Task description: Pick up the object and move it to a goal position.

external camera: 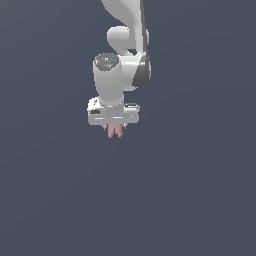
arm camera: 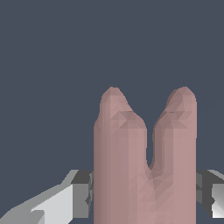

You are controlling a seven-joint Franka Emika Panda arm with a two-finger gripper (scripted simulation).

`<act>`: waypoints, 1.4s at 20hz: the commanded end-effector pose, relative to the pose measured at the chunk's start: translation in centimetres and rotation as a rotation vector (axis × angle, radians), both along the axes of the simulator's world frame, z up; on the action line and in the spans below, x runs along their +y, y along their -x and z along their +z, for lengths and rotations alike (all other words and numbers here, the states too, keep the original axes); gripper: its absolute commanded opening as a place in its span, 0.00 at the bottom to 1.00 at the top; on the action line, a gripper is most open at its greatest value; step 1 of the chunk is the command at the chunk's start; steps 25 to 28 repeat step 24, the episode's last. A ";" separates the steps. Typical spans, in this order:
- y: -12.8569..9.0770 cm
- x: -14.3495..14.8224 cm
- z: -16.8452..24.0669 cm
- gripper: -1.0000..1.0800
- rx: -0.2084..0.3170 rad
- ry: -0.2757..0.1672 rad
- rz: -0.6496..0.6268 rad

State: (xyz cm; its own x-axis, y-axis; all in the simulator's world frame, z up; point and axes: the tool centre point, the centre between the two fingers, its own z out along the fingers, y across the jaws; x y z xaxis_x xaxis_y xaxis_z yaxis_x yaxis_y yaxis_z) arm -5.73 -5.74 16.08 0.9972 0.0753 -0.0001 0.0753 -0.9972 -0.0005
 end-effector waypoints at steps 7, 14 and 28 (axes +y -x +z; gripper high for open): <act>4.1 -4.2 4.7 0.00 0.000 -0.001 0.000; 5.9 -6.3 6.9 0.00 0.000 -0.001 0.000; 5.9 -6.5 7.1 0.00 0.000 0.000 0.001</act>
